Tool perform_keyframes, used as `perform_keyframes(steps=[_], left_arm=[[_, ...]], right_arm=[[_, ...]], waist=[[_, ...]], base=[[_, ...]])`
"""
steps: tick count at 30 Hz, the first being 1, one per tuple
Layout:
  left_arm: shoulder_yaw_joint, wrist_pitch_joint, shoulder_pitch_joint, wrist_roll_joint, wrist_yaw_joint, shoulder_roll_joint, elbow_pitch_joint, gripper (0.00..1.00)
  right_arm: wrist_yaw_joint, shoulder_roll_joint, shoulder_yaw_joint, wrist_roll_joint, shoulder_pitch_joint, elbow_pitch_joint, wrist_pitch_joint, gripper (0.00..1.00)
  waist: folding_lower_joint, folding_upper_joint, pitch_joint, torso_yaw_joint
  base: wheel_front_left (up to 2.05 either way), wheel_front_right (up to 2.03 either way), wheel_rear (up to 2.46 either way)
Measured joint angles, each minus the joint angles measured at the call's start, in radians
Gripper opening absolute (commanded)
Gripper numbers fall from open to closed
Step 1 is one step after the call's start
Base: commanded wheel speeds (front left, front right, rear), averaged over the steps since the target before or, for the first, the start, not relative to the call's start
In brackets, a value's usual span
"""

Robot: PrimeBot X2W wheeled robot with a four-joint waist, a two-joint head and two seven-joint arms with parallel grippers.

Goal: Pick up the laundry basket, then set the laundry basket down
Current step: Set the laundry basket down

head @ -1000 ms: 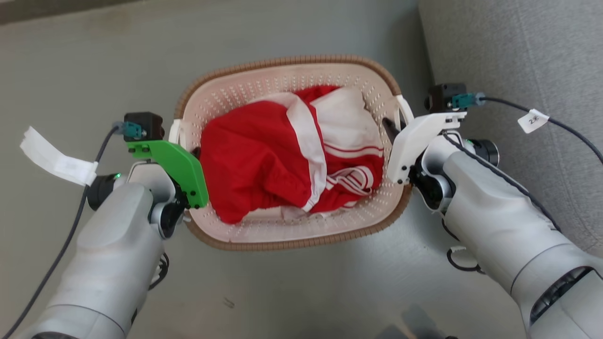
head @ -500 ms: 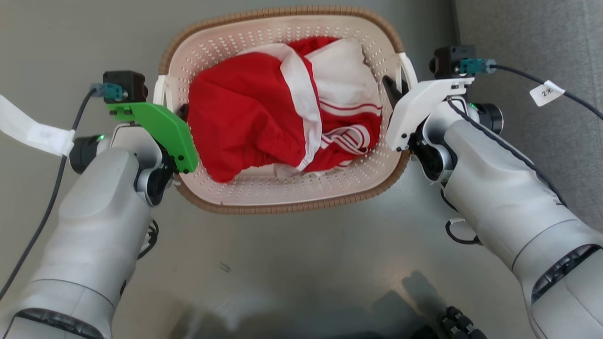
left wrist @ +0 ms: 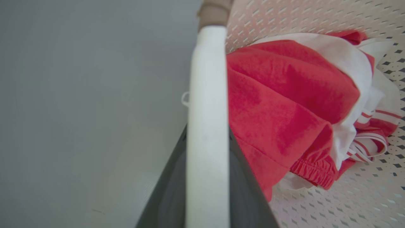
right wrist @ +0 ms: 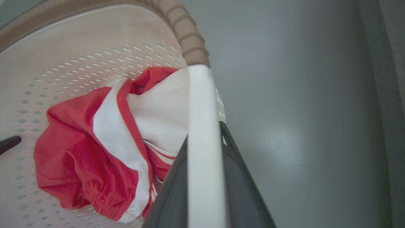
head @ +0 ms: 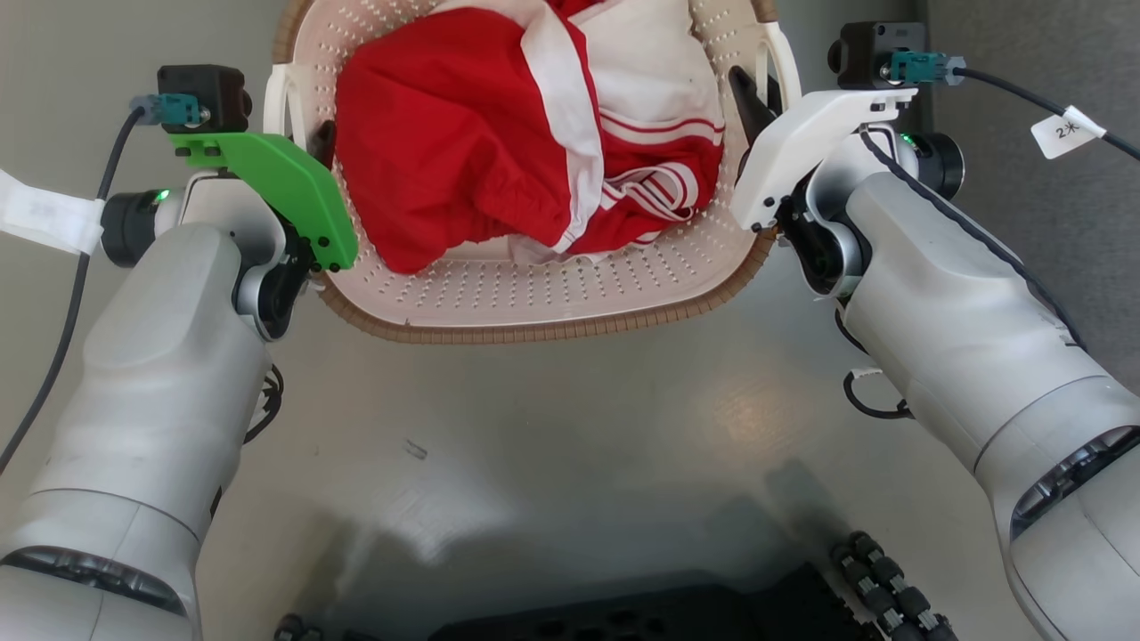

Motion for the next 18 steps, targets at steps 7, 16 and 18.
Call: perform_keyframes(steps=[7,16,18], left_arm=[[-0.004,-0.045,-0.004,0.014,-0.004,-0.008,0.02,0.0],[-0.004,-0.075,-0.015,0.015,-0.009,-0.01,0.033,0.0],[-0.005,-0.08,-0.016,0.016,-0.009,-0.011,0.036,0.0]], right_arm=[[0.001,0.003,0.012,0.0,0.0,0.014,-0.038,0.0],[0.002,0.004,0.013,0.0,-0.008,0.017,-0.061,0.0],[0.002,0.005,0.013,0.0,-0.013,0.021,-0.066,0.0]], waist=[[0.0,0.0,0.042,0.005],[-0.0001,0.0,0.07,0.008],[-0.0001,0.0,0.077,0.008]], base=[[0.0,0.0,0.0],[0.0,0.0,0.0],[0.0,0.0,0.0]])
